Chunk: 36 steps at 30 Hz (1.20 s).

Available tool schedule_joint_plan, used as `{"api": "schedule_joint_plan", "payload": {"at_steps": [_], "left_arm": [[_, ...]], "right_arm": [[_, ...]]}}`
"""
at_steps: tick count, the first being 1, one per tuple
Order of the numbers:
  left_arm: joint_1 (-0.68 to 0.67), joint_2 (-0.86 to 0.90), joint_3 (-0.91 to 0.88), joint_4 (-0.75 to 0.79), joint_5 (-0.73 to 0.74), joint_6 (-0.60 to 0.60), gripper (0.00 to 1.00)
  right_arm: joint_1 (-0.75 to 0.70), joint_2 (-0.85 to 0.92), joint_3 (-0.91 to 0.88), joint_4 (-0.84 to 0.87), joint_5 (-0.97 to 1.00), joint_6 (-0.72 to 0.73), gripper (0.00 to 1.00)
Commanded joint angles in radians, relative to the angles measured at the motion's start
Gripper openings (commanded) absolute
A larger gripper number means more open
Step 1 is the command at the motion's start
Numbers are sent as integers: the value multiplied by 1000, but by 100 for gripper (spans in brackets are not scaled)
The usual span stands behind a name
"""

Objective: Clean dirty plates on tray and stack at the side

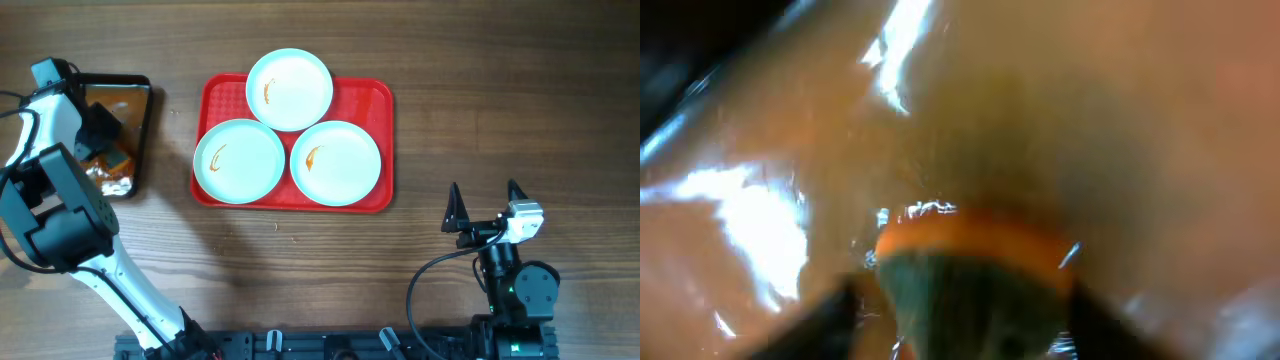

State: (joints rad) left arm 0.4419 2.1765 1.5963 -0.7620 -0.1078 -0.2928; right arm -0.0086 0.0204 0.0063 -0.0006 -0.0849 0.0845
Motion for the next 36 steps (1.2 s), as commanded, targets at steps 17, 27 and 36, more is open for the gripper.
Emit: {"api": "schedule_joint_plan", "payload": {"at_steps": [17, 27, 36], "left_arm": [[15, -29, -6, -68, 84, -3, 100], [15, -44, 0, -55, 63, -3, 4], [15, -374, 79, -1, 204, -4, 4]], "right_arm": [[-5, -6, -1, 3, 8, -5, 100], [-5, -6, -1, 3, 8, -5, 100], [-5, -6, -1, 3, 8, -5, 100]]}}
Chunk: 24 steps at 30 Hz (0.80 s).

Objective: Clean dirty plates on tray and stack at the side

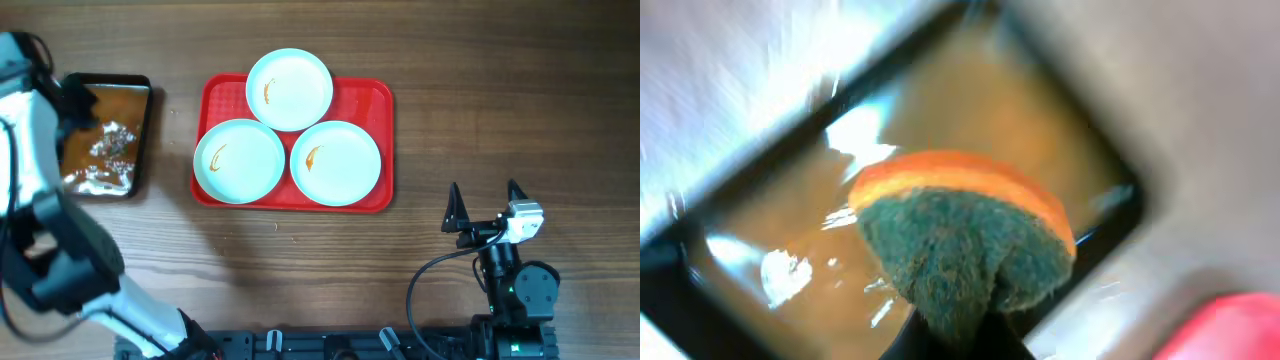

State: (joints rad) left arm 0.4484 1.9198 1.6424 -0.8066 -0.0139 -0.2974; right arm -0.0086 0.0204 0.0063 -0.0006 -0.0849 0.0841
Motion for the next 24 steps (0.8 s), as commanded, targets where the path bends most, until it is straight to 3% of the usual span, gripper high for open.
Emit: {"api": "schedule_joint_plan", "payload": {"at_steps": [1, 9, 13, 15, 17, 20, 24], "left_arm": [[8, -121, 32, 58, 130, 1, 4], [19, 125, -42, 69, 145, -7, 4], [51, -29, -6, 76, 362, -16, 4], [76, -127, -5, 127, 451, -158, 4], [87, -155, -6, 151, 417, -209, 4], [92, -46, -6, 72, 320, -232, 4], [113, 96, -6, 2, 352, -235, 4]], "right_arm": [[-5, -6, -1, 3, 8, -5, 100], [-5, -6, -1, 3, 8, -5, 100], [-5, -6, -1, 3, 8, -5, 100], [-5, -6, -1, 3, 8, -5, 100], [-5, -6, -1, 3, 8, -5, 100], [-5, -6, -1, 3, 8, -5, 100], [-5, -6, -1, 3, 8, -5, 100]]}}
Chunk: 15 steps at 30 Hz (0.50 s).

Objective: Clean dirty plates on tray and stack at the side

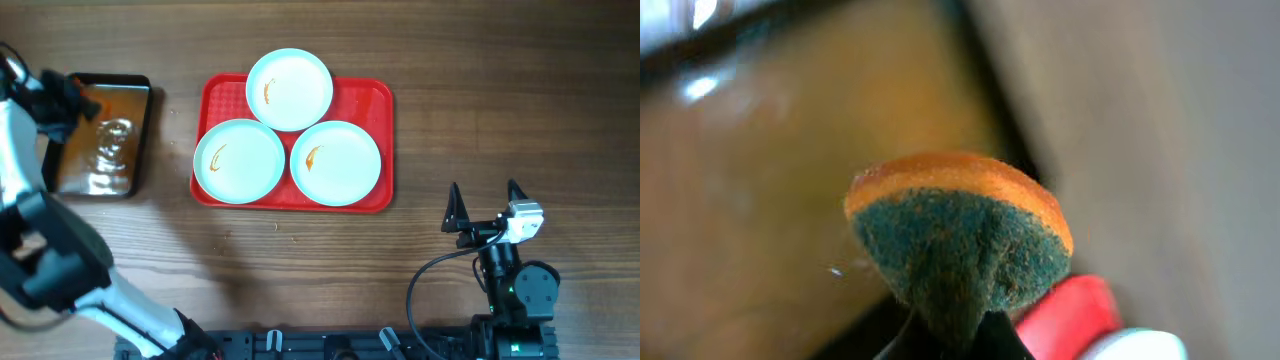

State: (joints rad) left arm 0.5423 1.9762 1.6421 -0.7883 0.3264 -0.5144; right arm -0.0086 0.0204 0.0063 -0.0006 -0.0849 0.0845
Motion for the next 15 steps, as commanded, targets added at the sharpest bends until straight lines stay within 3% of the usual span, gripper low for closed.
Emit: {"api": "schedule_joint_plan", "payload": {"at_steps": [1, 4, 6, 11, 15], "left_arm": [[26, 27, -3, -11, 40, -18, 4], [55, -88, -3, 72, 230, -29, 4], [58, -166, -3, 127, 301, -104, 4], [24, -122, -39, 101, 28, -92, 4], [32, 56, -77, 58, 109, -92, 4]], "right_arm": [[-5, -6, -1, 3, 8, -5, 100], [-5, -6, -1, 3, 8, -5, 100], [-5, -6, -1, 3, 8, -5, 100], [-5, -6, -1, 3, 8, -5, 100], [-5, -6, -1, 3, 8, -5, 99]]}}
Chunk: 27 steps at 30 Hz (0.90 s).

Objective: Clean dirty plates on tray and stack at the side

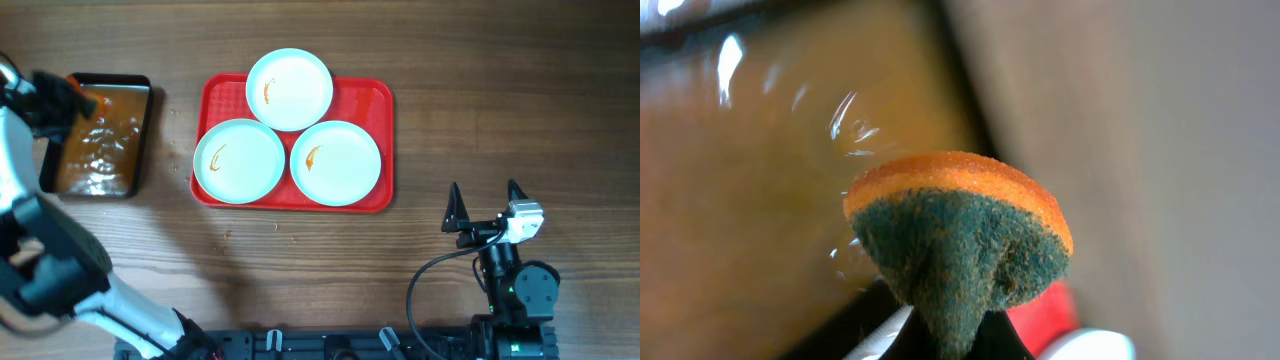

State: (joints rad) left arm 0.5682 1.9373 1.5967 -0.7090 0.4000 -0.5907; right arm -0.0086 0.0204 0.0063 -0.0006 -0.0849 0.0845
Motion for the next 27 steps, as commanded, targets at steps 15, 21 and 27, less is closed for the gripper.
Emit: {"api": "schedule_joint_plan", "payload": {"at_steps": [15, 21, 27], "left_arm": [[28, 26, -89, -24, -86, 117, 4], [35, -95, 24, -111, -28, 171, 4], [-18, -141, -36, -24, -124, 221, 4]], "right_arm": [[-5, -6, -1, 3, 8, -5, 100], [-5, -6, -1, 3, 8, -5, 100], [-5, -6, -1, 3, 8, -5, 100]]}}
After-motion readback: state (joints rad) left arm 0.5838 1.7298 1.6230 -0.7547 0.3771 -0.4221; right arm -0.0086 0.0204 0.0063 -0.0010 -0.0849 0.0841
